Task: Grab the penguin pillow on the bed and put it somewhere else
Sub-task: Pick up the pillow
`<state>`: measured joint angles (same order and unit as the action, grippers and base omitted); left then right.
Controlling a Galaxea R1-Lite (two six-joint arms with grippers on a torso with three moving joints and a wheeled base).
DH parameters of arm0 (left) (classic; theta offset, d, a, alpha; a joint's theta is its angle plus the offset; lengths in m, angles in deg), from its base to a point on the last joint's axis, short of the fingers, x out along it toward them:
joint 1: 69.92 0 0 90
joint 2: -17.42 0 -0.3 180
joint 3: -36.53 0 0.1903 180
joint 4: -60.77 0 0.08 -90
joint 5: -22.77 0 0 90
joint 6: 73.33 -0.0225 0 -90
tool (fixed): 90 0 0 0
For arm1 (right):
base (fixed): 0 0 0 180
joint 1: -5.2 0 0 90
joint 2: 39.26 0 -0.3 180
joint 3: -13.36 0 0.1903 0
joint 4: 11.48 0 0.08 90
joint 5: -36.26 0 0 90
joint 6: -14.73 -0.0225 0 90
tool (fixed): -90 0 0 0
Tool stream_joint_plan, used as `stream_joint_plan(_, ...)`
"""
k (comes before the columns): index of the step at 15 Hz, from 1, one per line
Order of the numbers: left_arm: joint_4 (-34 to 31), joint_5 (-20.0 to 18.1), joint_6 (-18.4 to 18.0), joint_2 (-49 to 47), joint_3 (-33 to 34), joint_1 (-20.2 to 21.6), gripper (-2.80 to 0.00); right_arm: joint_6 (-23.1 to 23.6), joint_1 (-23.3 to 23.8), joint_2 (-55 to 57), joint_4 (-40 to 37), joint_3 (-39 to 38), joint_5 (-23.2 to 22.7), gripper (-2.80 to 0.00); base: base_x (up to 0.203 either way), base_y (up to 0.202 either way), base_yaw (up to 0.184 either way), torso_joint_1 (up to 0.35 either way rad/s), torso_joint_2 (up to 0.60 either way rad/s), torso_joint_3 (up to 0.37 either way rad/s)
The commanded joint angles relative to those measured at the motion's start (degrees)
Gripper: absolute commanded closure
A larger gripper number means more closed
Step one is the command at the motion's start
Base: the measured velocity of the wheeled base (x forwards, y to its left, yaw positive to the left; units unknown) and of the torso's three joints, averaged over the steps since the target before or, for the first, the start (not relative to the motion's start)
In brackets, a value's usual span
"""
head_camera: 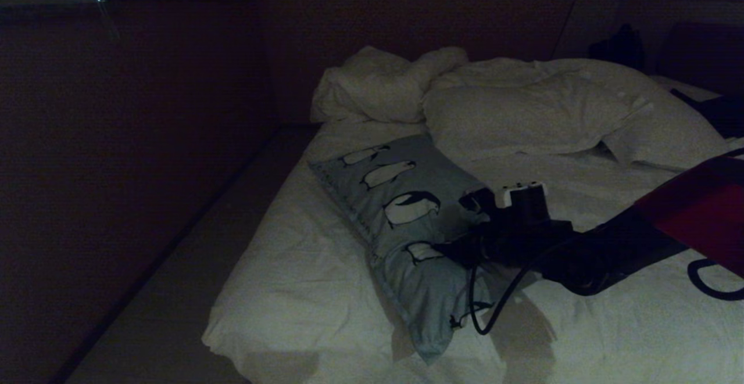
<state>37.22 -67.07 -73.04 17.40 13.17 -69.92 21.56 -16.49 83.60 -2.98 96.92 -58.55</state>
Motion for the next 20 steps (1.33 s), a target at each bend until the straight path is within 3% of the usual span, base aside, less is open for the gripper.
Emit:
stream_joint_plan(1,0.0,0.0,0.0,0.0,0.1,0.0,0.00,-0.1,-0.1,1.9,-0.2,0.3,0.0,-2.80,0.000,0.000,0.000,0.000,0.00,0.000)
stream_joint_plan(2,0.0,0.0,0.1,0.0,0.1,0.0,0.00,-0.1,-0.1,2.2,-0.2,0.3,0.0,-2.80,0.000,0.000,0.000,0.000,0.00,0.000)
stream_joint_plan(3,0.0,0.0,0.1,0.0,0.1,0.0,0.00,-0.1,-0.1,2.4,-0.1,0.2,0.0,0.00,0.000,0.000,0.000,0.000,0.00,0.000)
stream_joint_plan(20,0.0,0.0,0.0,0.0,0.1,0.0,0.00,-1.0,2.5,-8.5,-0.2,-0.6,-0.7,0.00,0.000,0.000,0.000,0.000,0.00,0.000)
